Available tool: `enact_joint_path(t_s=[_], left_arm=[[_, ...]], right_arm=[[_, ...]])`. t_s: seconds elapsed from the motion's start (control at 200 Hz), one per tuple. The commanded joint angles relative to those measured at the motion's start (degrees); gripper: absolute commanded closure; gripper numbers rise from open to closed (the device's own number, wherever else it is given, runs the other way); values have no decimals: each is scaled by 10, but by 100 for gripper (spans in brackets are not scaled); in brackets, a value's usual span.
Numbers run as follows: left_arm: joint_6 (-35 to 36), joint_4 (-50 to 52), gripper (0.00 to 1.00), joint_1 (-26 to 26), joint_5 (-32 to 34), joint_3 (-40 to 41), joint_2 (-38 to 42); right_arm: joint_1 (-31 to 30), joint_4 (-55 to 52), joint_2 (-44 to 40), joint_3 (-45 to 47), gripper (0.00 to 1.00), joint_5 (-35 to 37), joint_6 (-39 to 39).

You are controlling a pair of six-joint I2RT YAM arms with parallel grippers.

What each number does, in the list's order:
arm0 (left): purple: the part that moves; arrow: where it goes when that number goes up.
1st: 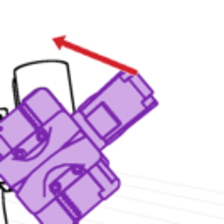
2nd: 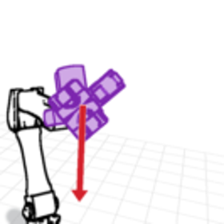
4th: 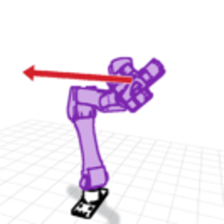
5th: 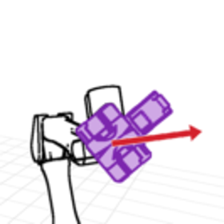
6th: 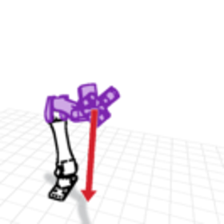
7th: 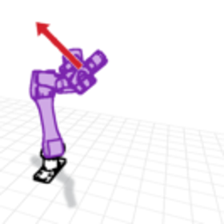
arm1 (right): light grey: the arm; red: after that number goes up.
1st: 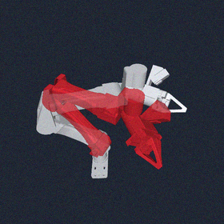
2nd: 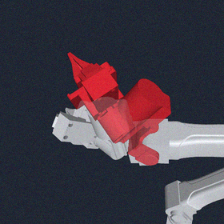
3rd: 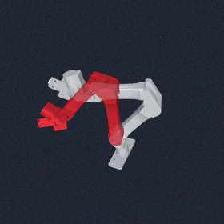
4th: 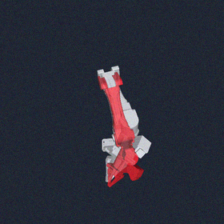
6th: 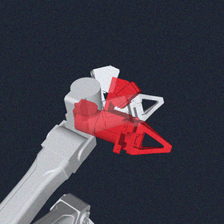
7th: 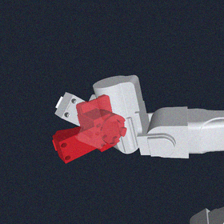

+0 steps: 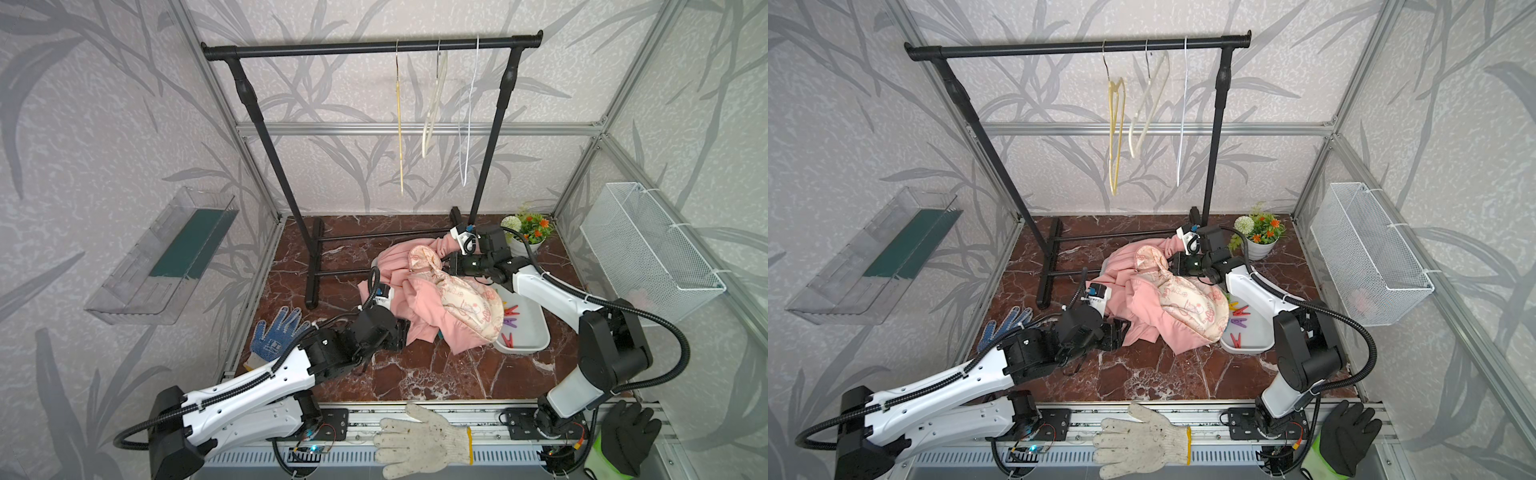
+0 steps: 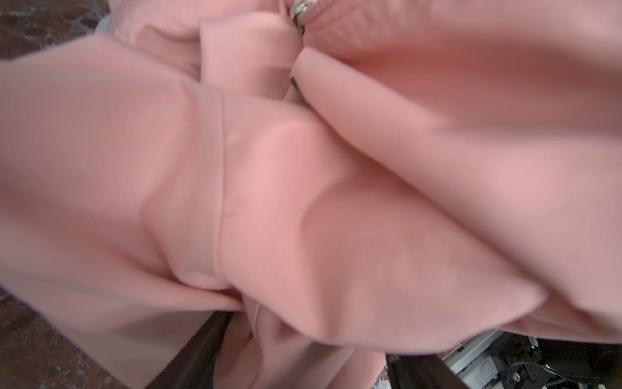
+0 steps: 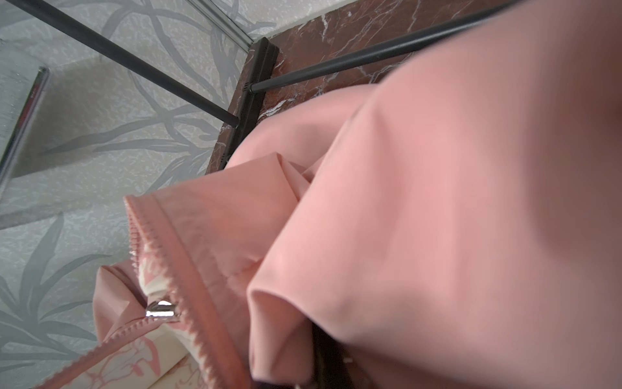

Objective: Remove the clothespins securing jackets to the hanger
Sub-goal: Adjust the jacket in the basket.

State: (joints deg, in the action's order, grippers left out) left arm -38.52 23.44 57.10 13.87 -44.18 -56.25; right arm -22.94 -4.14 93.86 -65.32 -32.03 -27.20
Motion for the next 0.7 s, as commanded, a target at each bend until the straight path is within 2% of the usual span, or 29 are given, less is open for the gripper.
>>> enact_joint_path(t_s=[0.0,0.16,0.325,0.695], left_arm=[[60,-89,33,-18,26,-40,-41],[80,-134,36,-76,-56,-82,-128],[115,-142,38,-110,-78,-126,-205],[106,-231,41,-156,-142,-135,-335]], right_arm=[[-5,-26,7,11,90,26,11],[-7,-49,11,15,92,56,27],[-22,-54,18,20,93,88,29],[-25,-104,11,13,94,170,30]])
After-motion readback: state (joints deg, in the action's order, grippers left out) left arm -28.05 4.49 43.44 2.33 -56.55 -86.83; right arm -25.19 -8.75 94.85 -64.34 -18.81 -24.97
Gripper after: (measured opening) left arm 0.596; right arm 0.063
